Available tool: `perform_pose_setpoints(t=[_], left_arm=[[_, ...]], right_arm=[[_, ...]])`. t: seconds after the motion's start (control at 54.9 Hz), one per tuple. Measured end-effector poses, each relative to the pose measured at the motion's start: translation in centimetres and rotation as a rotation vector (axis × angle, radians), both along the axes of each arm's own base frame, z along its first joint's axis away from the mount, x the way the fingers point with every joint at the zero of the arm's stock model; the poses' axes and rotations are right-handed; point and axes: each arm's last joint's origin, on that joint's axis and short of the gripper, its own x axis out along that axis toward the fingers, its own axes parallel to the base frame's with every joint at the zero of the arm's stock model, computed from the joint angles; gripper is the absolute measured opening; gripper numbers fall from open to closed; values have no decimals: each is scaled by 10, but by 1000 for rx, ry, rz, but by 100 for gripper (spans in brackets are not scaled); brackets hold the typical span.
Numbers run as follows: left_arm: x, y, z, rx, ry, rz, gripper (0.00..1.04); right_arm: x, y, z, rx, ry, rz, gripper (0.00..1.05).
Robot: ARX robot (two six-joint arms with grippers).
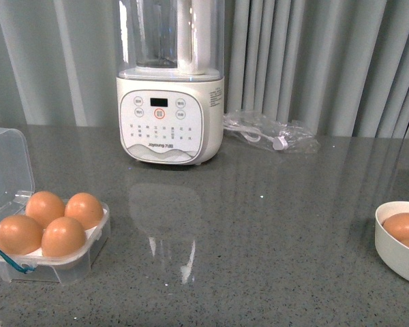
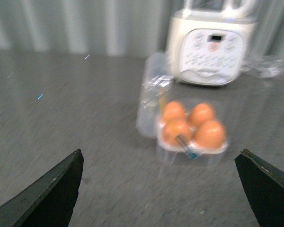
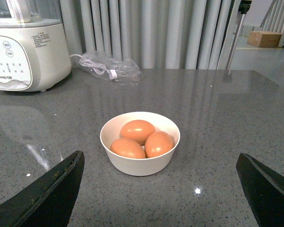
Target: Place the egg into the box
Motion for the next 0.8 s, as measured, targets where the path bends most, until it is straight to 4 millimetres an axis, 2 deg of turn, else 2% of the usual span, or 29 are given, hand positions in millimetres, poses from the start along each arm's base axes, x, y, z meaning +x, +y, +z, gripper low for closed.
perform_pose_setpoints(t=[0.055,0.091,0.146,0.291,0.4,0.528,0.619,0.801], left_arm=[[2,2,-5,-47,242,223,98],[4,3,-8,-56,278,254,98],[6,5,-10,-80,294,269,98],[20,7,6,-132,212,241,98],[49,15,18,-127,173,182,98],[92,39,36,-65,130,195,98],[120,54,40,-22,150,218,98],[163,72,41,30,209,233,98]], right_arm=[[0,0,0,0,0,-1,97],[0,0,0,0,0,-1,97],[0,0,0,0,0,1,97],[0,0,0,0,0,0,97],[0,0,0,0,0,0,97],[0,0,0,0,0,0,97],[0,0,0,0,0,0,97],[0,0,0,0,0,0,97]])
